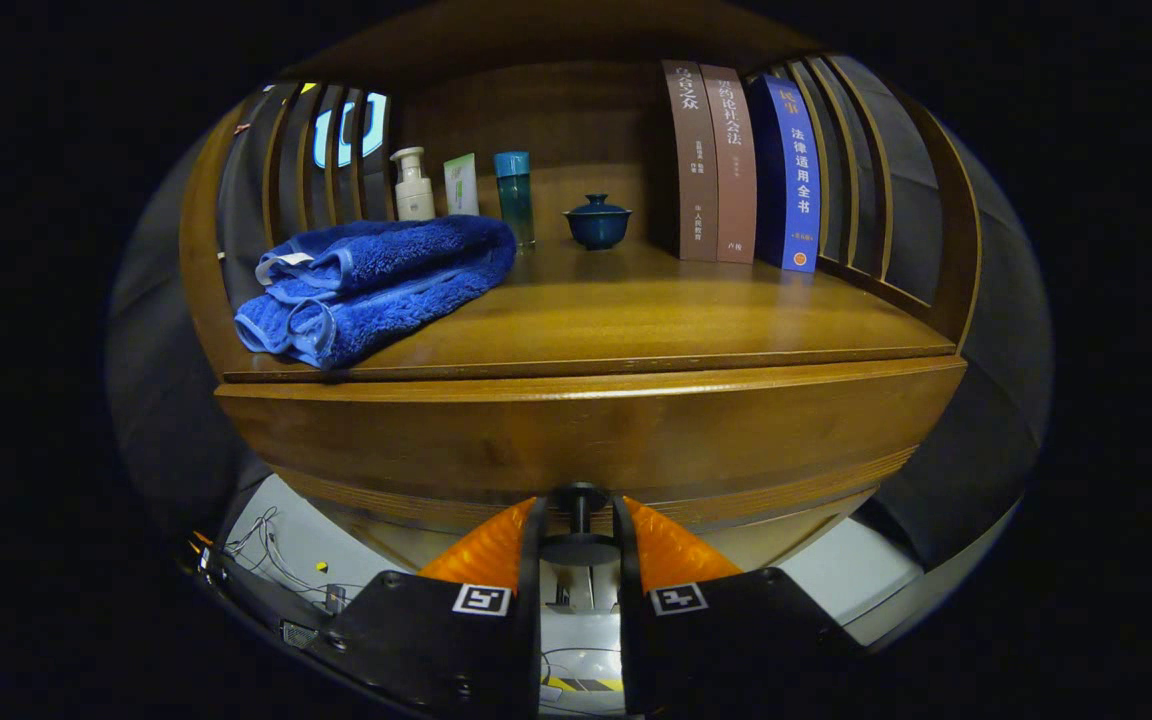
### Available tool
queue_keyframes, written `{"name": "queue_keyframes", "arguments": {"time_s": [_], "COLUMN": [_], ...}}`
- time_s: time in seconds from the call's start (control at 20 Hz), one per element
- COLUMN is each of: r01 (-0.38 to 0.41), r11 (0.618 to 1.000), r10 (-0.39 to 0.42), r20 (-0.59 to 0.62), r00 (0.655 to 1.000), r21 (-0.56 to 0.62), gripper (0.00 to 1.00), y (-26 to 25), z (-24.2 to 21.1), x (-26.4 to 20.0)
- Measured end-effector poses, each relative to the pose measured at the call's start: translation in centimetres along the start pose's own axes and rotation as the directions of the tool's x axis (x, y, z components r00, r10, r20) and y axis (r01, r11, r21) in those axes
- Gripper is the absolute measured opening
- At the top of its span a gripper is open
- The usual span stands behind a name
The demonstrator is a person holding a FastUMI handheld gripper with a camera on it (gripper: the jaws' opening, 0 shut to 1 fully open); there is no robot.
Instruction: Pull open the drawer, take out the items inside it, and place them on the countertop above the cabinet.
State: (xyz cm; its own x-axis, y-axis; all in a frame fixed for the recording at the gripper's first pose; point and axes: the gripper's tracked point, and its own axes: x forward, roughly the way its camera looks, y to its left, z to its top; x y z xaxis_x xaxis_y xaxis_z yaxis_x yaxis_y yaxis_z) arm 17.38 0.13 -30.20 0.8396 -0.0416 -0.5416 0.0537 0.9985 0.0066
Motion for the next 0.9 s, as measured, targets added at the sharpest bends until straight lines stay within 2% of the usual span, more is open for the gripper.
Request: {"name": "queue_keyframes", "arguments": {"time_s": [0.9], "r01": [0.002], "r11": [1.0], "r10": [-0.002], "r20": [-0.07], "r00": [0.998], "r21": [0.004], "gripper": [0.36], "y": [-0.7], "z": [-6.9], "x": [-12.2]}}
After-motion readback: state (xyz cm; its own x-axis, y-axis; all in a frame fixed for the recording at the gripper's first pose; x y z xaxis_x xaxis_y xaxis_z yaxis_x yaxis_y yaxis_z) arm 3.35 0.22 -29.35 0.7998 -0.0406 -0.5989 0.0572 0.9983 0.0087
